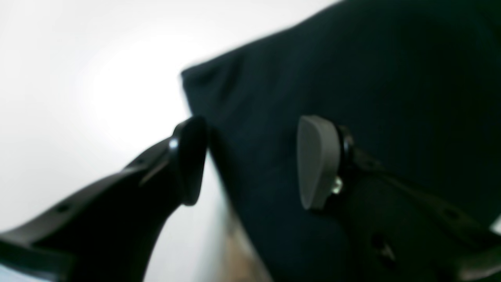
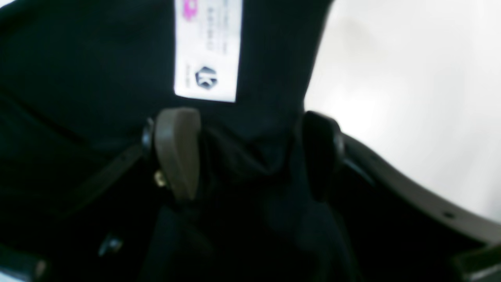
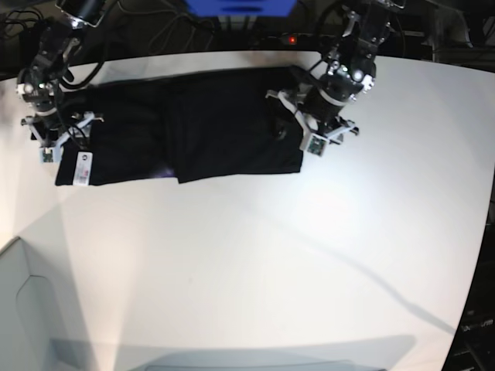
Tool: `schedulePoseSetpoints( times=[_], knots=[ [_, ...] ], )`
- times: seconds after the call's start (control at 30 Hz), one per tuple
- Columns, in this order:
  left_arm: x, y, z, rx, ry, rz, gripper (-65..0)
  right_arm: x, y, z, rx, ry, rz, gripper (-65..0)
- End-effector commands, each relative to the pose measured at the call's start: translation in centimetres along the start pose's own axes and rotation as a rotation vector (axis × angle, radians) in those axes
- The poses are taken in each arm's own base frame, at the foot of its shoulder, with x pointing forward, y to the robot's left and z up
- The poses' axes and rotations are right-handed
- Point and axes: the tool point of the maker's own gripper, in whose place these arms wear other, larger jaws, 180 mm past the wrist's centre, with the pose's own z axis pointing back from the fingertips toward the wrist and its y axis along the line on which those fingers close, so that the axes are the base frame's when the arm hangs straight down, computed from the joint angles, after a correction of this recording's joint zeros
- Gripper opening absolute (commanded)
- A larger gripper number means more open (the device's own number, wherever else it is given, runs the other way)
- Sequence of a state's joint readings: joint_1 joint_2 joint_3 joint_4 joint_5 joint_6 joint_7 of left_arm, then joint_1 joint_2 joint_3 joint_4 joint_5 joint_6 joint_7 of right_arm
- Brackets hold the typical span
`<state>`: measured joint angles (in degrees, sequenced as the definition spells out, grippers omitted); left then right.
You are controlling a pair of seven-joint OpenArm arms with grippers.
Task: Fold the T-shirt properly
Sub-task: 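Release the folded end and move the left gripper back to the fold edge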
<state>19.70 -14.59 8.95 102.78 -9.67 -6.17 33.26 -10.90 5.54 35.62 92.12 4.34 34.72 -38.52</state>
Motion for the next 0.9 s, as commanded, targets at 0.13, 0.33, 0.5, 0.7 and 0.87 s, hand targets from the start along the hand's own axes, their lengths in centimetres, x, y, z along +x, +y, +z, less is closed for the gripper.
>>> schedulePoseSetpoints(
  times=[0.13,0.33,0.5,0.7,0.87],
  knots=[
    [-1.7,0.7,-0.8,0.016,0.037,0.022,-29.3,-0.6,-0.6,0.1,-0.012,0.026,0.011,-24.0],
    [-1.6,0.1,-1.6,0.010,0.037,0.051,-29.3,-2.8,-0.1,-0.7,0.012,0.083,-0.019,-32.9],
    [-1.2,0.0,-1.5,0.009,0.024,0.050,-29.3,-4.7,0.2,-1.3,0.030,0.131,-0.046,-56.0],
    [-1.0,0.1,-1.4,0.010,0.020,0.049,-29.3,-4.3,0.0,-1.1,0.037,0.118,-0.025,-65.0],
    [1.3,-0.3,-0.5,0.003,-0.042,0.034,-29.3,0.0,0.0,0.7,0.030,0.008,0.074,-65.0]
  ],
)
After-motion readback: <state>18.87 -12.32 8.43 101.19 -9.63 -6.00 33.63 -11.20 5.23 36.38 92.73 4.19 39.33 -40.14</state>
